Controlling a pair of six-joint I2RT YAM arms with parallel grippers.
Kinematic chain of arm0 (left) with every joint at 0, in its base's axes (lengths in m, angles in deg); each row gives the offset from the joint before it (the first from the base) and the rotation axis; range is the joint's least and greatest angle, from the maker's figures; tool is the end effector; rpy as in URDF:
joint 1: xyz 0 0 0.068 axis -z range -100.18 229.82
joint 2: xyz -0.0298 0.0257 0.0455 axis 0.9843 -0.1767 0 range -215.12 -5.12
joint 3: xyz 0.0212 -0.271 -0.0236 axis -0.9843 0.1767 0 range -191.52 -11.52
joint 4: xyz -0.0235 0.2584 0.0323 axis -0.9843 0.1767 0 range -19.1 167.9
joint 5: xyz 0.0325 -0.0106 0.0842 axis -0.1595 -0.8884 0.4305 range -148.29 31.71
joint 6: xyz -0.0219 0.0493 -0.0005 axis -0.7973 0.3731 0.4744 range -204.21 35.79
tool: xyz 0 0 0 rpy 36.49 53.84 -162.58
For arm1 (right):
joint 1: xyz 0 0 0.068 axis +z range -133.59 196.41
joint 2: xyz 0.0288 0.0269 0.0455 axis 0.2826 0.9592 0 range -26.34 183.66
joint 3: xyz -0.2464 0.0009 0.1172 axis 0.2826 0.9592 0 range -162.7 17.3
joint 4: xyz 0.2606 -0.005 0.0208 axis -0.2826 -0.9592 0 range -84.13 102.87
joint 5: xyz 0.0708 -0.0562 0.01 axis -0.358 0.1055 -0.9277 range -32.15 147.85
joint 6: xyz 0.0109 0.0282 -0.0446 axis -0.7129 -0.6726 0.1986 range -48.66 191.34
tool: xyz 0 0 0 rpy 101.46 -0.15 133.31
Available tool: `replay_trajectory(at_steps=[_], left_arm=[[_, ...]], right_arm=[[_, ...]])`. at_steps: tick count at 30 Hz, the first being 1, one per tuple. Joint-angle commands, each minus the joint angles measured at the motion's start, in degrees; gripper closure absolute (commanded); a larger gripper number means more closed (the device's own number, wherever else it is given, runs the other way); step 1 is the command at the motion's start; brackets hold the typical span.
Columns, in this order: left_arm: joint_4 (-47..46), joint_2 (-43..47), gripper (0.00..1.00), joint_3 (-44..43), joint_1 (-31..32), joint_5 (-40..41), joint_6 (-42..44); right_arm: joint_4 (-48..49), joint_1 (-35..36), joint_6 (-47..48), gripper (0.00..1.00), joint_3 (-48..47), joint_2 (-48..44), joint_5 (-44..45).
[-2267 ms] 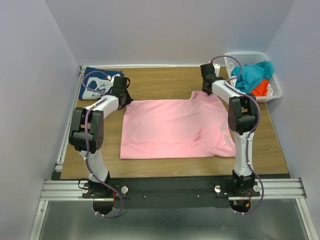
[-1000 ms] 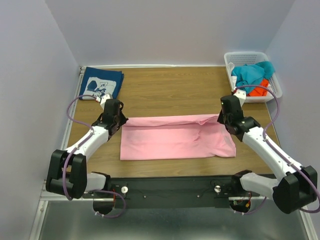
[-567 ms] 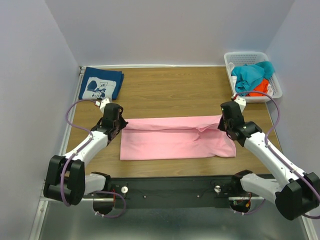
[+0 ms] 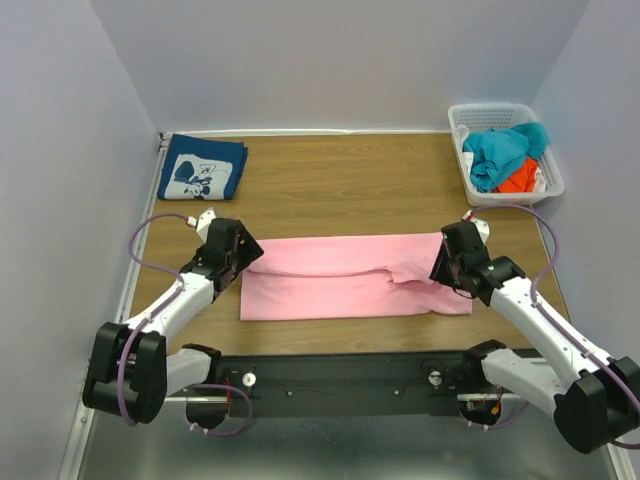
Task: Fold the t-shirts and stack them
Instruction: Fold the tshirt
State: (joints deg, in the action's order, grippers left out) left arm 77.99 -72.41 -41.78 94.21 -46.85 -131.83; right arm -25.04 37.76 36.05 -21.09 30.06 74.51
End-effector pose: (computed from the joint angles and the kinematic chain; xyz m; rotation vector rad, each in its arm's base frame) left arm 0.2225 -0.0498 0.1816 -0.7643 2.2143 -0.3093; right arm 0.1771 0.0584 0.2253 0.4126 2.4535 0.0408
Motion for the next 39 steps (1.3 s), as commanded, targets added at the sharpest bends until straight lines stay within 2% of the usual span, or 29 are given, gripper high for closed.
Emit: replay_trajectory(at_steps=[1, 3, 8, 12, 14, 19, 23, 31, 39], left_arm=[[3.8, 4.6, 0.02, -1.3, 0.3, 3.6, -1.7], [5.6, 7.2, 0.02, -2.8, 0.3, 4.2, -1.8], [6.6, 10.2, 0.02, -5.9, 0.3, 4.0, -1.4], [4.8, 8.2, 0.02, -8.4, 0.9, 1.0, 1.0], [3.7, 5.4, 0.02, -10.0, 1.5, -0.4, 1.8], [-1.2, -2.5, 0.02, -10.3, 6.0, -2.4, 3.7], [0.1, -12.5, 0.02, -12.3, 8.2, -1.9, 4.1], [-2.3, -15.6, 0.02, -7.5, 10.0, -2.9, 3.1], [-2.0, -15.3, 0.02, -3.2, 14.7, -4.1, 1.6]], right_arm=[[-4.4, 0.4, -2.7, 0.36, -0.1, -2.4, -4.5], [-3.7, 0.4, -2.2, 0.0, -0.4, -4.8, -5.6], [-2.1, 0.4, -0.6, 0.0, -4.7, -7.5, -4.2], [4.4, 0.4, 0.0, 0.0, -5.2, -4.5, -8.4], [6.7, 0.4, -1.4, 0.0, -5.2, 0.2, -7.2], [7.2, 0.4, -5.7, 0.0, -7.0, 12.3, 2.2], [8.0, -0.8, -6.8, 0.0, -8.9, 22.8, 5.2], [14.1, -4.0, -3.9, 0.0, -12.8, 38.7, 0.0], [15.2, -4.5, 10.0, 0.0, -30.8, 57.2, -6.3]])
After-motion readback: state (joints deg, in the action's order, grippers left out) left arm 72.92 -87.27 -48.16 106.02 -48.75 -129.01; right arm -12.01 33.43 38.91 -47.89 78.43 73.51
